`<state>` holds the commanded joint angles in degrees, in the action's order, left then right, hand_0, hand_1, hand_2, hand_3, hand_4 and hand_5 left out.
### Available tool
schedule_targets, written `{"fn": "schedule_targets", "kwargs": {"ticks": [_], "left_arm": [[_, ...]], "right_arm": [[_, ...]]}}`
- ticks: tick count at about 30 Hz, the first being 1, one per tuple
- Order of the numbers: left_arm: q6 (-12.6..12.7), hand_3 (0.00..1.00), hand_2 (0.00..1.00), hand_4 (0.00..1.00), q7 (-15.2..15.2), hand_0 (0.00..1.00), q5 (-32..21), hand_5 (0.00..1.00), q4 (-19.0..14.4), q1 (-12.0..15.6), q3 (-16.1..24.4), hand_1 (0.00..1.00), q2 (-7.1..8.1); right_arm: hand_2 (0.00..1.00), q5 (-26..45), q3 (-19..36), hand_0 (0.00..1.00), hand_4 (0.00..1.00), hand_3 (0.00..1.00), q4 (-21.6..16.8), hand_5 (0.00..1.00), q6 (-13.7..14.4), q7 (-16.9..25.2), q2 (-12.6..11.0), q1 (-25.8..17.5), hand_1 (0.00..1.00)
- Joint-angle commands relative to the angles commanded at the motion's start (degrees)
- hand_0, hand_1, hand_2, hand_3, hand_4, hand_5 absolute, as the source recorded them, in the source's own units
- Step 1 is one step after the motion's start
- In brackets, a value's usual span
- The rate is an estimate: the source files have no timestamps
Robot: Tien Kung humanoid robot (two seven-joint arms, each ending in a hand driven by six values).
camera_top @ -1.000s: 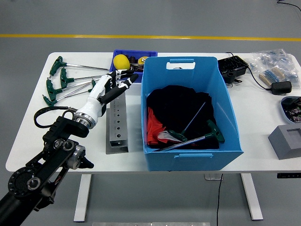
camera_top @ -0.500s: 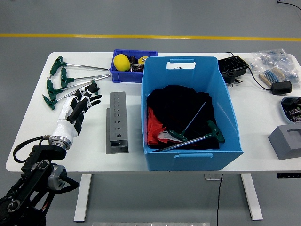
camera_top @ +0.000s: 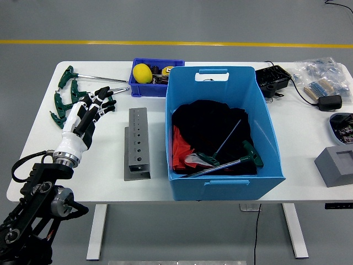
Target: Lift tool from toolbox,place it in box,lift tool from toolbox,place it in box
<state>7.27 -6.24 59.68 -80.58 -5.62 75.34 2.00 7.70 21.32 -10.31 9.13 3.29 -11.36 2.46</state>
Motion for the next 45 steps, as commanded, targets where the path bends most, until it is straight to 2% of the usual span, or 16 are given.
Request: {"fn": "schedule_targets", "kwargs": {"ticks": [1, 2, 7, 8, 13, 14, 20, 23, 34, 45], "left_arm": [[-0.61, 0.807, 0.893, 0.919, -0.15, 0.808, -0.45, 0.705, 0.13, 0.11, 0.07, 0.833, -0.05], [-1.09, 0.891, 0.998, 0.969, -0.20, 0.968, -0.66, 0.866, 0.22, 0.16, 0.13, 0.998, -0.06], [-4.23, 0.891, 0.998, 0.969, -0.29, 0.968, -0.68, 0.866, 0.57, 0.05, 0.73, 0.998, -0.08], [-4.59, 0.905, 0.998, 0.994, -0.32, 0.998, -0.66, 0.919, 0.61, -0.03, 0.87, 0.998, -0.10], [-5.96, 0.905, 0.998, 0.994, -0.37, 0.998, -0.42, 0.919, 0.75, -0.44, 1.46, 0.998, -0.23], [-6.24, 0.925, 0.998, 0.998, -0.28, 0.998, -0.38, 0.963, 0.76, -0.52, 1.58, 0.998, -0.24], [-7.53, 0.922, 0.998, 0.998, 0.35, 0.998, -0.41, 0.981, 1.14, -0.72, 2.18, 0.998, -0.19], [-7.82, 0.922, 0.998, 0.998, 0.07, 0.998, -0.37, 0.981, 1.33, -0.69, 2.74, 0.998, -0.47], [-6.12, 0.919, 0.998, 0.998, -2.79, 0.998, -0.18, 0.998, 1.09, -0.92, 4.11, 0.998, -1.13], [-5.86, 0.904, 0.998, 0.998, -2.96, 0.998, 0.79, 0.998, 1.02, -1.14, 5.75, 0.998, -1.55]], "right_arm": [[0.733, -0.09, 0.20, 0.691, 0.854, 0.601, 0.00, 0.767, 0.00, 0.00, 0.00, -0.02, 0.658], [0.733, -0.14, 0.33, 0.694, 0.854, 0.602, 0.00, 0.767, 0.00, 0.01, 0.01, -0.04, 0.658], [0.733, 0.06, 0.31, 0.694, 0.854, 0.602, 0.00, 0.767, 0.01, 0.14, -0.01, 0.02, 0.658], [0.733, 0.16, 0.24, 0.695, 0.854, 0.601, 0.00, 0.767, -0.01, 0.19, -0.02, 0.03, 0.658], [0.733, 1.02, -0.27, 0.695, 0.854, 0.601, 0.00, 0.767, -0.12, 0.49, -0.12, 0.19, 0.658], [0.733, 1.21, -0.38, 0.694, 0.854, 0.603, 0.00, 0.767, -0.14, 0.57, -0.14, 0.24, 0.658], [0.732, 1.45, -0.12, 0.692, 0.853, 0.602, 0.00, 0.766, -0.13, 0.84, -0.07, 0.28, 0.658], [0.732, 0.76, 0.51, 0.692, 0.853, 0.602, 0.00, 0.766, 0.02, 0.69, 0.08, 0.10, 0.658], [0.732, -4.47, 6.00, 0.695, 0.854, 0.602, 0.00, 0.765, 0.48, -0.39, 0.50, -0.31, 0.658], [0.735, -4.10, 5.53, 0.695, 0.854, 0.603, 0.00, 0.763, 0.57, -0.51, 0.73, -0.19, 0.660]]}}
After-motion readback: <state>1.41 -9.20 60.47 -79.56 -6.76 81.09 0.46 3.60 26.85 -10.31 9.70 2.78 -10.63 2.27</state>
